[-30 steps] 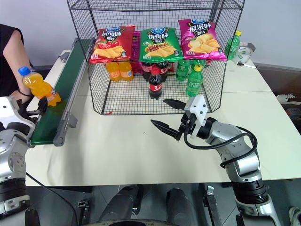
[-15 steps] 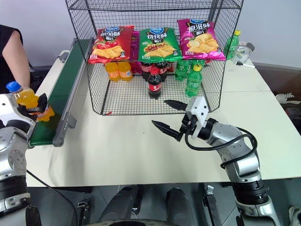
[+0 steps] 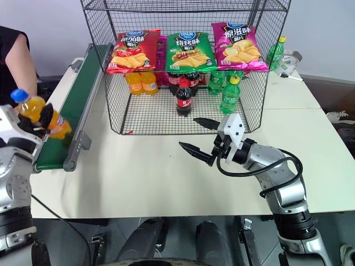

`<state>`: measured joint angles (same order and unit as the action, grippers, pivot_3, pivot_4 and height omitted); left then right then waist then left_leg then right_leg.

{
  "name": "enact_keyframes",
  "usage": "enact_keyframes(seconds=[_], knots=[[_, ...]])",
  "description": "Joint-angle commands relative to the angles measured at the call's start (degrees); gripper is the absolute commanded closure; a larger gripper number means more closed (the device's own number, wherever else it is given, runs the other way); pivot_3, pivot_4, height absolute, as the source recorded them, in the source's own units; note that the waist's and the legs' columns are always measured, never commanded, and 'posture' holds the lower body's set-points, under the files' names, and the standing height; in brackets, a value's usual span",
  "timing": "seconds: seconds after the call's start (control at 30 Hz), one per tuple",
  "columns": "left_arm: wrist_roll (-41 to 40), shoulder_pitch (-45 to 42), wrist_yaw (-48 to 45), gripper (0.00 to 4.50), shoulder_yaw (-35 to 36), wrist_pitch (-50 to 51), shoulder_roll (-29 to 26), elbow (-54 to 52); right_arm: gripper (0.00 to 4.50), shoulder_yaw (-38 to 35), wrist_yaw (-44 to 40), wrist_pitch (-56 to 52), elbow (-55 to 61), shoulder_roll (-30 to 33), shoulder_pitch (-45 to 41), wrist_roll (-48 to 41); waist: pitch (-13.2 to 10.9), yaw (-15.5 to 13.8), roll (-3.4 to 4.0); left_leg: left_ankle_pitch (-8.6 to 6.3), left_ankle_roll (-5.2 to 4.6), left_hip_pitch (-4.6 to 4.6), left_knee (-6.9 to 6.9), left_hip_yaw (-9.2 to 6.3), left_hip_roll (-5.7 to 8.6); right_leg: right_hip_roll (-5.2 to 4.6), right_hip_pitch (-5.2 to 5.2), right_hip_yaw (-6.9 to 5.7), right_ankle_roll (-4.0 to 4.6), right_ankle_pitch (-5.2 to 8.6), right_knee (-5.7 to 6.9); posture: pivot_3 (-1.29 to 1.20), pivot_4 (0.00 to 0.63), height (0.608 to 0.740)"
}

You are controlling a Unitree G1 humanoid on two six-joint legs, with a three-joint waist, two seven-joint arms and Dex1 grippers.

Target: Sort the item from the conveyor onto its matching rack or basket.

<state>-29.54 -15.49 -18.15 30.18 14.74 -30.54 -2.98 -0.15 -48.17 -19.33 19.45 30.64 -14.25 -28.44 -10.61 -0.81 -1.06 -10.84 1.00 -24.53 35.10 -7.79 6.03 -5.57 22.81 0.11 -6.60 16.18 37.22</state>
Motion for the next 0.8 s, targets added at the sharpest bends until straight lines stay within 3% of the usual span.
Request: enact_keyframes(seconds=[0.03,0.17,0.33,0.43,0.63,0.8], knots=[[-5.0,-2.5,-3.0,2.07,-0.3,2.1,-2.0,-7.9,0.00,-2.4,-0.1,0.4,0.8,1.2,-0.9,-0.7,0.0,0.1,0.02,0.00,0.00,0.00,0.00,0.00,0.01,0.00,-0.02,0.00,0.00,0.00,0.00,0.00,0.150,0.740],[-8.3,-4.1,-7.1,2.07,-6.7,7.8,-2.1,-12.0,0.00,-3.7,0.1,0.5,0.4,2.5,-1.1,-0.5,0.0,0.2,0.10,0.00,0.00,0.03,-0.09,0.03,0.00,0.01,-0.14,0.03,0.00,0.00,0.03,0.00,0.150,0.740],[0.9,-6.8,-5.8,2.07,-18.6,6.2,2.8,-7.3,0.00,-4.7,1.3,0.2,1.3,2.7,-0.8,-0.2,0.0,0.1,0.09,0.01,-0.01,0.02,-0.05,0.04,0.00,0.02,-0.16,0.02,-0.01,0.00,0.05,0.00,0.150,0.740],[3.7,-9.1,-3.4,2.07,-20.4,3.9,7.3,-1.6,0.00,-4.9,2.1,-0.1,2.0,2.8,-0.4,-0.2,0.0,0.2,0.07,0.02,-0.01,0.02,-0.05,0.05,0.02,0.02,-0.15,0.02,-0.02,-0.01,0.05,0.00,0.150,0.740],[14.5,-17.3,0.8,2.07,-24.1,-11.7,15.6,20.8,0.00,-5.2,3.5,-0.8,3.5,3.2,0.0,-0.2,0.0,0.0,0.05,0.03,0.00,0.00,-0.03,0.04,0.02,0.04,-0.13,-0.05,-0.03,-0.01,0.07,0.00,0.150,0.740],[18.1,-23.8,1.7,2.07,-24.0,-21.2,19.0,35.4,0.00,-5.5,4.4,-1.7,4.5,3.5,0.0,-0.4,0.0,0.0,0.02,0.03,-0.01,-0.02,0.04,0.04,0.11,0.00,-0.16,-0.07,-0.05,-0.02,0.06,0.00,0.150,0.740]])
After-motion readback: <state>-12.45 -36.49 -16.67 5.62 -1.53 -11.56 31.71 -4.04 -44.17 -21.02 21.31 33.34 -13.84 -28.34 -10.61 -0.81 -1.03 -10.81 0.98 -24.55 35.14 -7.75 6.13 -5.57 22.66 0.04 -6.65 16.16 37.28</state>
